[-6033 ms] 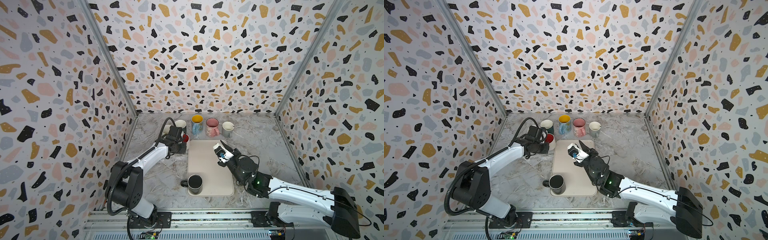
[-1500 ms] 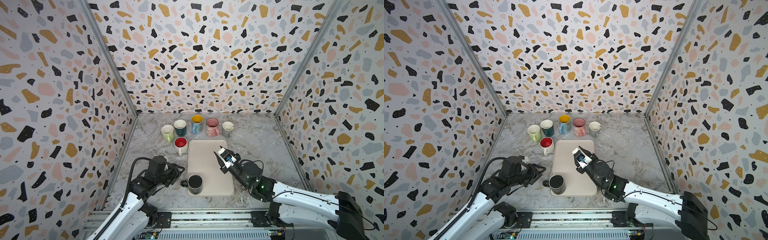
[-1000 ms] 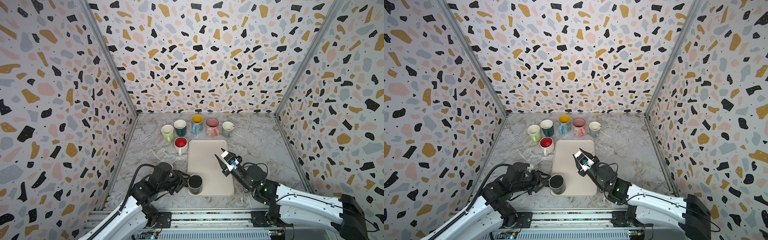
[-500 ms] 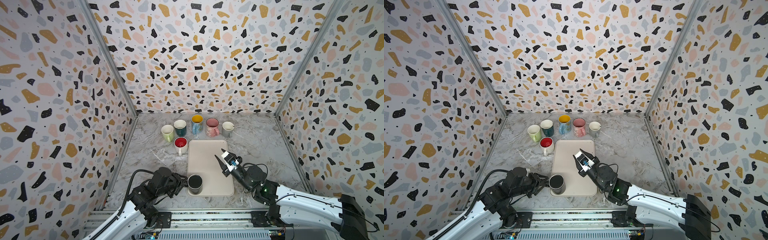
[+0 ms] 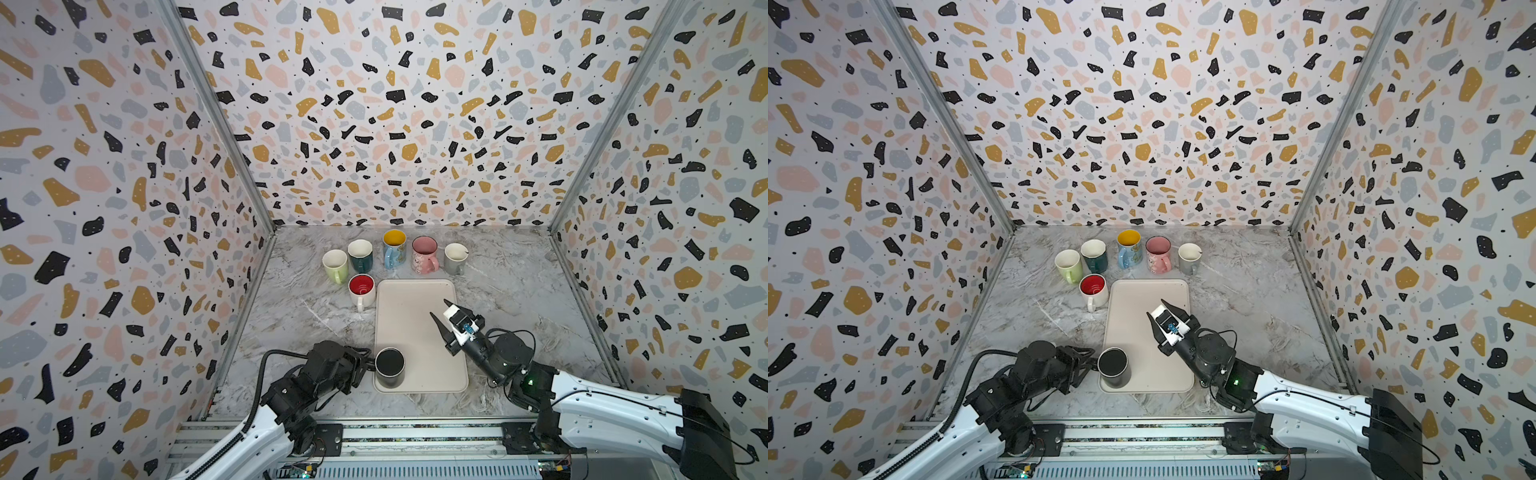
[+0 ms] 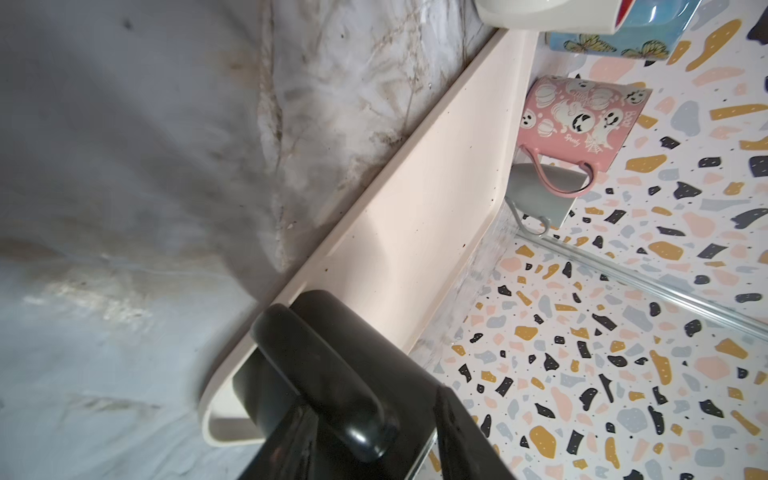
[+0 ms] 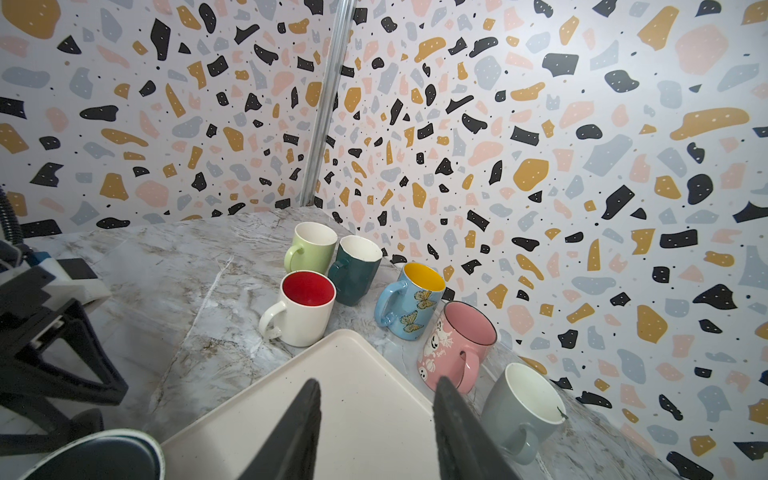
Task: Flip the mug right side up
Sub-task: 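Lower the left gripper onto the black mug's handle and close it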
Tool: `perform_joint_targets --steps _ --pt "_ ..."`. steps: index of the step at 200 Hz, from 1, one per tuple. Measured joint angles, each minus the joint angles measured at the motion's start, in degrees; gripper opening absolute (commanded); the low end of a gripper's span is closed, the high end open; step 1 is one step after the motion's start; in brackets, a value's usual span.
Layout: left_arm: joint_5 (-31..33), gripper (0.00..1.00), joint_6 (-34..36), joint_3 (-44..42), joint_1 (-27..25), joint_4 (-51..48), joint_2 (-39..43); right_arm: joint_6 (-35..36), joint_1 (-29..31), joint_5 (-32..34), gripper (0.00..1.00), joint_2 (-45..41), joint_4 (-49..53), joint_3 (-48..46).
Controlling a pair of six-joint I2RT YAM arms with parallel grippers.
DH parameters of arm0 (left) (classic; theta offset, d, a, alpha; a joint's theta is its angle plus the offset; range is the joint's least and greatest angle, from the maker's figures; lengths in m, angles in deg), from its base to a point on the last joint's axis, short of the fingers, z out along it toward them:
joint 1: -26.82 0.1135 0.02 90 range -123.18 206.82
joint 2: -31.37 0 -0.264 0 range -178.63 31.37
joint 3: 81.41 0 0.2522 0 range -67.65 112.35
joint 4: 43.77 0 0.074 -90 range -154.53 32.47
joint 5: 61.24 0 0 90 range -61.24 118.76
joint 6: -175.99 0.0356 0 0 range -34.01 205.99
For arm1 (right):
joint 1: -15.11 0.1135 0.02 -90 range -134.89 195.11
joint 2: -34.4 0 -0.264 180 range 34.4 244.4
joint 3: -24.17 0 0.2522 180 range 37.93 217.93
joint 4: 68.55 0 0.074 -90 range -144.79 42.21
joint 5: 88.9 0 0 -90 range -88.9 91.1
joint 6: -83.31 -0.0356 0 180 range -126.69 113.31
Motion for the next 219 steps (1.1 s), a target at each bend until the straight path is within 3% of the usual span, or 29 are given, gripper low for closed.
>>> perform_joint_targets --steps 219 --pt "1.84 0.40 -3.67 -4.50 0.00 16.87 -8.79 -0.15 -1.07 0.11 0.50 2.36 -2.97 -0.92"
